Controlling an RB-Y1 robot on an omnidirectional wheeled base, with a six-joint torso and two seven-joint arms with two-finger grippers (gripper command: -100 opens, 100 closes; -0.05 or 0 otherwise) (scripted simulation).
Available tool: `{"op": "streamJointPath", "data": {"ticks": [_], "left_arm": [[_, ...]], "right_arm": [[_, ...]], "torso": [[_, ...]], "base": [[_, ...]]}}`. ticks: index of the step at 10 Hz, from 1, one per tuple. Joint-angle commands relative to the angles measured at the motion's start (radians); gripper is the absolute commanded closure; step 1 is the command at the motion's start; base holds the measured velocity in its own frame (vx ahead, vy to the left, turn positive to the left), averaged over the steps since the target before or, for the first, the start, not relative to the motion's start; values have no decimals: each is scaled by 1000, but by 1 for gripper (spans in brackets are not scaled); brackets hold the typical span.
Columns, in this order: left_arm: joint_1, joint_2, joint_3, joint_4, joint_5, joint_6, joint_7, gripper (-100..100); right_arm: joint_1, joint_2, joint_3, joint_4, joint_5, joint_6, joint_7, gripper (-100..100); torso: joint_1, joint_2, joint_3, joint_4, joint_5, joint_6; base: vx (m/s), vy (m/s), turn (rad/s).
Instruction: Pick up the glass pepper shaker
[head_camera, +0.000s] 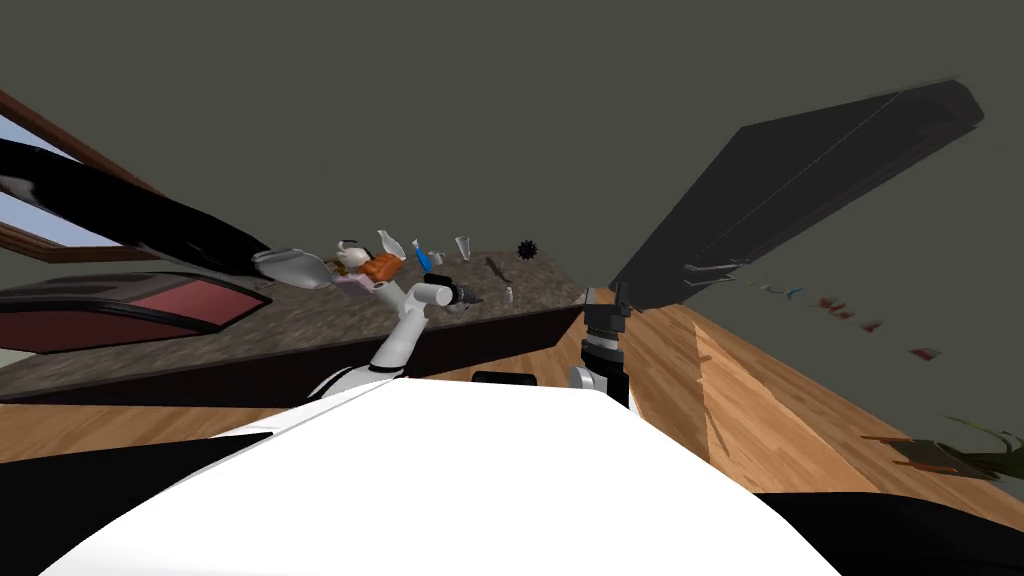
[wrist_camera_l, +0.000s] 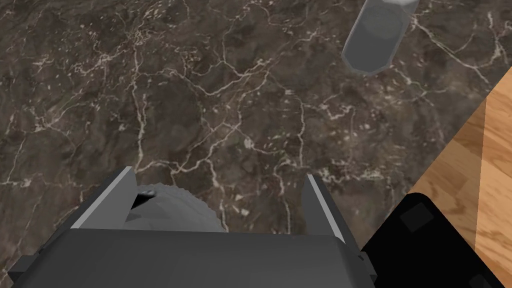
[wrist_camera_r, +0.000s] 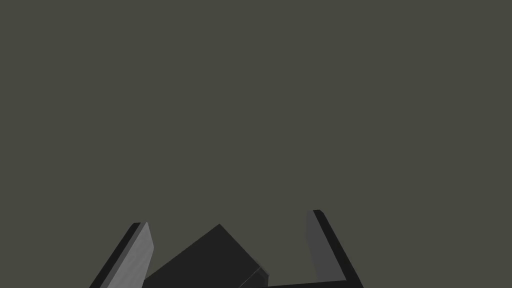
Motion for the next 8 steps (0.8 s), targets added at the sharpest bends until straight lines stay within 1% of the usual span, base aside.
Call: {"op": "streamJointPath", "data": {"ticks": [1,2,3,4,5,6,7,8], "left_arm": [[-12,7,-5,8,6,44,16,-100],[-33,24,-11,23,21,76,38,-100],[-33,24,-11,23,21,92,38,-100],[-53,41,-18,37,36,130,59,-100],[-53,41,-18,37,36,136,59,-100],[-72,57,-25,50,50,176,77,-100],[-88,72,-31,61,63,203,94,-100],[-88,72,-31,61,63,215,94,-100]], "right_arm": [[0,0,0,0,0,0,0,0],[0,0,0,0,0,0,0,0],[0,0,0,0,0,0,0,0],[0,0,0,0,0,0,0,0],[0,0,0,0,0,0,0,0],[0,0,0,0,0,0,0,0],[0,0,0,0,0,0,0,0],[0,0,0,0,0,0,0,0]], "torso": [[0,0,0,0,0,0],[0,0,0,0,0,-1],[0,0,0,0,0,0],[0,0,0,0,0,-1],[0,0,0,0,0,0],[0,0,0,0,0,-1],[-1,0,0,0,0,0],[-2,0,0,0,0,0]], "base": [[21,3,-91],[31,-6,-203],[29,2,-121],[33,-6,-194],[26,-3,-105],[25,-9,-191],[36,-17,-334],[34,-5,-90]]}}
